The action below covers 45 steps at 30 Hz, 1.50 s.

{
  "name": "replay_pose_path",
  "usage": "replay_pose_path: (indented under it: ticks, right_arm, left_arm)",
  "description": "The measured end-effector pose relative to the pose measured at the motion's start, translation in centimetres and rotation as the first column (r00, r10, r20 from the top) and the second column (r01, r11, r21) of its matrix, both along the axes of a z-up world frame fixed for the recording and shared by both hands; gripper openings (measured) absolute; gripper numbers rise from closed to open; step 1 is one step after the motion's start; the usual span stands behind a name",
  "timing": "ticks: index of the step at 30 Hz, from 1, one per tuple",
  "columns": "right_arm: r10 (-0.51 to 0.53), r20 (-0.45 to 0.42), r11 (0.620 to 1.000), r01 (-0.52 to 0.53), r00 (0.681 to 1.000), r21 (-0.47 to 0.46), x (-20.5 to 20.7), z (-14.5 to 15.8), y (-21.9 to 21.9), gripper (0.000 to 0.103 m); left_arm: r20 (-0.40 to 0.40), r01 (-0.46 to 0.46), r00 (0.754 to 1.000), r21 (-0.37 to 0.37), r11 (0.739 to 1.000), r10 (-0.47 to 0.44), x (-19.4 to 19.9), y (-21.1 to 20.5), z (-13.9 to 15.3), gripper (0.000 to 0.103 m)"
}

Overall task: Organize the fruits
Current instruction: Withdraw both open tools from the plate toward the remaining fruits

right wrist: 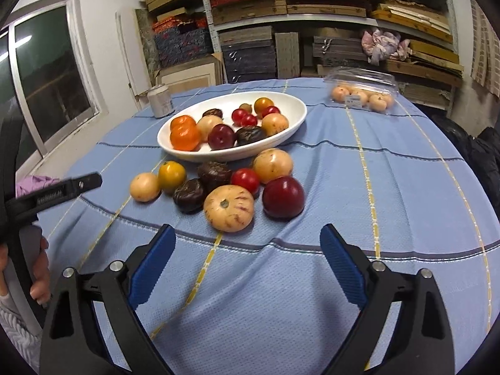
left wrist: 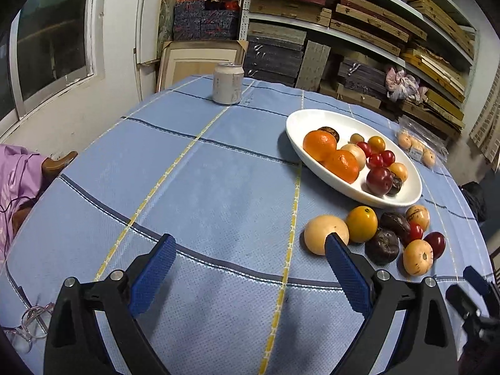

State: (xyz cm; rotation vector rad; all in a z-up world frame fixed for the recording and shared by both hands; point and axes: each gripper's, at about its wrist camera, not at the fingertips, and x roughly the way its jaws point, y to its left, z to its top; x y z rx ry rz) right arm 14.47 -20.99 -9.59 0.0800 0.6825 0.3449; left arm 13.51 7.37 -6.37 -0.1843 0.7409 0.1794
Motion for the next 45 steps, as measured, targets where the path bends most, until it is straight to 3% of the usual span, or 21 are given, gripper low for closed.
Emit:
replay_pose_path:
  ticks: [4, 8, 16, 22, 27, 35, 40, 45]
  right_arm:
    - [-0.011, -0.027, 1.0, 0.012, 1.0, 0.023, 1.6, 0.5, -1.0, 0.083]
    - [-0.011, -0.028, 1.0, 0.011, 1.0, -0.011, 3.3, 0.8, -1.0, 0.076]
    - [-0.062, -0.111, 0.996, 0.068, 0.992, 0.05, 5.0, -1.2, -2.8, 0.077]
    - [-0.069, -0.095, 0.995, 0.075, 0.993, 0.066, 4.5, -1.0, -3.4, 0.079]
    - [-0.083, -0.097, 0.993, 0.09, 0.992, 0.074, 4.4, -0.9, -3.7, 0.085]
    - [-0.09, -0.104, 0.992, 0.099, 0.99, 0.076, 4.4, -0.9, -3.9, 0.086]
    - [-0.097, -0.116, 0.992, 0.106, 0.989, 0.071, 4.6, -1.2, -3.9, 0.087]
    - [-0.101, -0.125, 0.992, 0.11, 0.987, 0.067, 4.6, -1.5, -4.0, 0.087]
  left_arm:
    - [-0.029, 0.039, 0.999, 0.033, 0.999, -0.038, 0.2, -1.1, -0.4, 0.097]
    - [-0.038, 0.072, 0.997, 0.08, 0.994, -0.069, 0.6, -2.5, -0.7, 0.097]
    - [-0.085, 0.144, 0.987, 0.082, 0.986, -0.137, 2.2, -4.0, -1.8, 0.097]
    - [-0.072, 0.177, 0.983, 0.09, 0.98, -0.171, 3.9, -4.8, -1.9, 0.097]
    - [-0.113, 0.178, 0.979, 0.086, 0.98, -0.167, 5.3, -4.6, -2.9, 0.097]
    - [-0.133, 0.193, 0.975, 0.096, 0.977, -0.179, 6.7, -4.7, -3.5, 0.097]
    - [-0.142, 0.194, 0.973, 0.061, 0.979, -0.184, 7.2, -4.2, -3.7, 0.097]
    - [-0.19, 0.199, 0.964, 0.066, 0.978, -0.184, 8.0, -4.2, -4.4, 0.097]
